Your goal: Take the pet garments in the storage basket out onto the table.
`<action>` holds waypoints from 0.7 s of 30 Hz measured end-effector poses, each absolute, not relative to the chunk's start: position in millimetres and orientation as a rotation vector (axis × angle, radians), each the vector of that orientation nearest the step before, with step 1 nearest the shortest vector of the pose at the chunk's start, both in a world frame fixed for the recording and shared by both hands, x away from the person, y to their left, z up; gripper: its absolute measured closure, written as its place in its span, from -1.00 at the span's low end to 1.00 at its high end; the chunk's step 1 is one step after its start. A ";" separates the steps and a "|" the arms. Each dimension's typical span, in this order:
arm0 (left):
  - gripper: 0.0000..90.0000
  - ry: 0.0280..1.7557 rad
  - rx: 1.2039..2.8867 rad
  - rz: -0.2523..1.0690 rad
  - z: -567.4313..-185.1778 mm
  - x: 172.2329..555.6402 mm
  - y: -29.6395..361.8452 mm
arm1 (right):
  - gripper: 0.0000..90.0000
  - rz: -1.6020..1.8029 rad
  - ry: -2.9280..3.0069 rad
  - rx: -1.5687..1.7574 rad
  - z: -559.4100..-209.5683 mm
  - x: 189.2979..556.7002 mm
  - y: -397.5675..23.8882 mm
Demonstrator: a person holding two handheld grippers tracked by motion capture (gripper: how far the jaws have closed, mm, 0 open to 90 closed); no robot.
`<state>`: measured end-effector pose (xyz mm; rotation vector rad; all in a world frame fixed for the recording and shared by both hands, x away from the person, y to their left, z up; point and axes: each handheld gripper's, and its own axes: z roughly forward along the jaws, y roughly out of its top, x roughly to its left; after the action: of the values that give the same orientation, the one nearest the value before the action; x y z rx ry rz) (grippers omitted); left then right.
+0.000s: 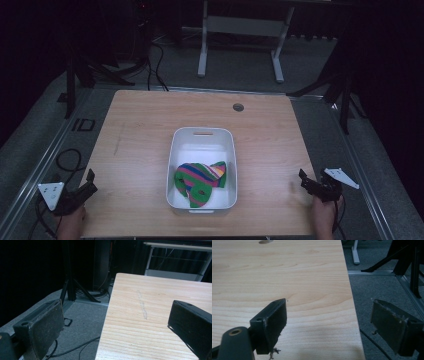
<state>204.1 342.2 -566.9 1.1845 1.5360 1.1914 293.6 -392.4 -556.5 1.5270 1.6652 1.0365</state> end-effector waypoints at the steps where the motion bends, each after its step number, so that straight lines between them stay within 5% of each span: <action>1: -0.98 1.538 1.182 1.195 -566.9 204.0 342.2 | -0.70 1.031 1.671 1.526 -556.5 293.9 -391.6; 21: -0.98 1.523 1.193 1.190 -568.0 203.3 340.2 | -0.69 1.113 1.993 1.467 -559.1 300.7 -401.8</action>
<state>203.3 340.2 -568.0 1.1927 1.5233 1.1905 300.7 -401.8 -559.1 1.4674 1.9933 1.1126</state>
